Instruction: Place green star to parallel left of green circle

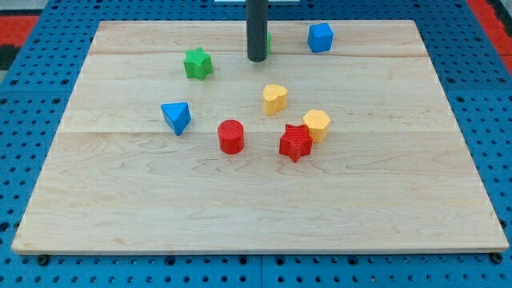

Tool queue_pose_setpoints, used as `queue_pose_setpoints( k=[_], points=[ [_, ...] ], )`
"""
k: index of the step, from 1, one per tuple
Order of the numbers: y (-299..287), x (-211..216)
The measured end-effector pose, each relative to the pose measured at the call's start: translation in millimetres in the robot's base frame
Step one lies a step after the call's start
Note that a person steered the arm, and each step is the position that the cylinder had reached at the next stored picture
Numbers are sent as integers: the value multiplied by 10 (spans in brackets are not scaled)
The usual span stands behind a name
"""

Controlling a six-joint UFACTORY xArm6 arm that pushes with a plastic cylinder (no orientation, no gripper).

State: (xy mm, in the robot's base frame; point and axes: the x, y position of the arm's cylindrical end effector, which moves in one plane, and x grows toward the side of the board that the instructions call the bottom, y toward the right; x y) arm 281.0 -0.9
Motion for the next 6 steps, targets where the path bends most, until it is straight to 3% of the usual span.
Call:
queue_pose_setpoints(
  k=[1, 2, 4, 6],
  points=[
    [4, -133],
    [-130, 94],
    [-1015, 621],
    [-1134, 317]
  ],
)
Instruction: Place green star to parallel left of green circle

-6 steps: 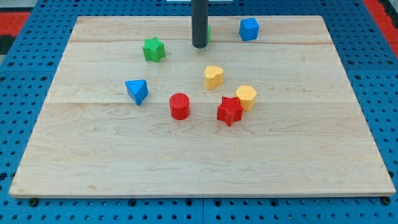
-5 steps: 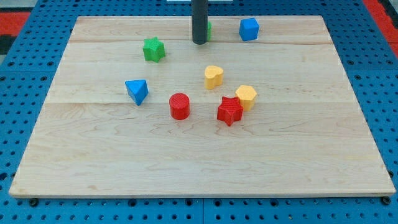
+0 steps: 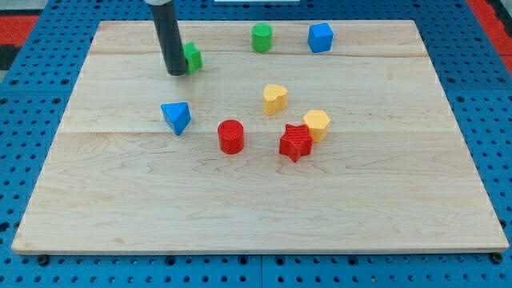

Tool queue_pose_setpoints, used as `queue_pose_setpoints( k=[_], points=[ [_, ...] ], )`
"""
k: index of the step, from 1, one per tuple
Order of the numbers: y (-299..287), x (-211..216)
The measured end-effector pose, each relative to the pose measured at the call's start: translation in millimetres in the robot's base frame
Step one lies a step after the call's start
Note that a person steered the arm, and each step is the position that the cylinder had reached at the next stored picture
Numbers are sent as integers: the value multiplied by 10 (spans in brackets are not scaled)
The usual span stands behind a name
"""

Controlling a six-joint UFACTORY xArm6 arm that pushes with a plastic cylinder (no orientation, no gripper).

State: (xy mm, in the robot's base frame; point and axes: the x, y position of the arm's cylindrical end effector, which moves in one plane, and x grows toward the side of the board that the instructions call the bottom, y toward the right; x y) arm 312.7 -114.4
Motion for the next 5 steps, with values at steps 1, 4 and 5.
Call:
queue_pose_setpoints(
  k=[1, 4, 5],
  points=[
    [395, -102],
    [89, -168],
    [-134, -362]
  ],
)
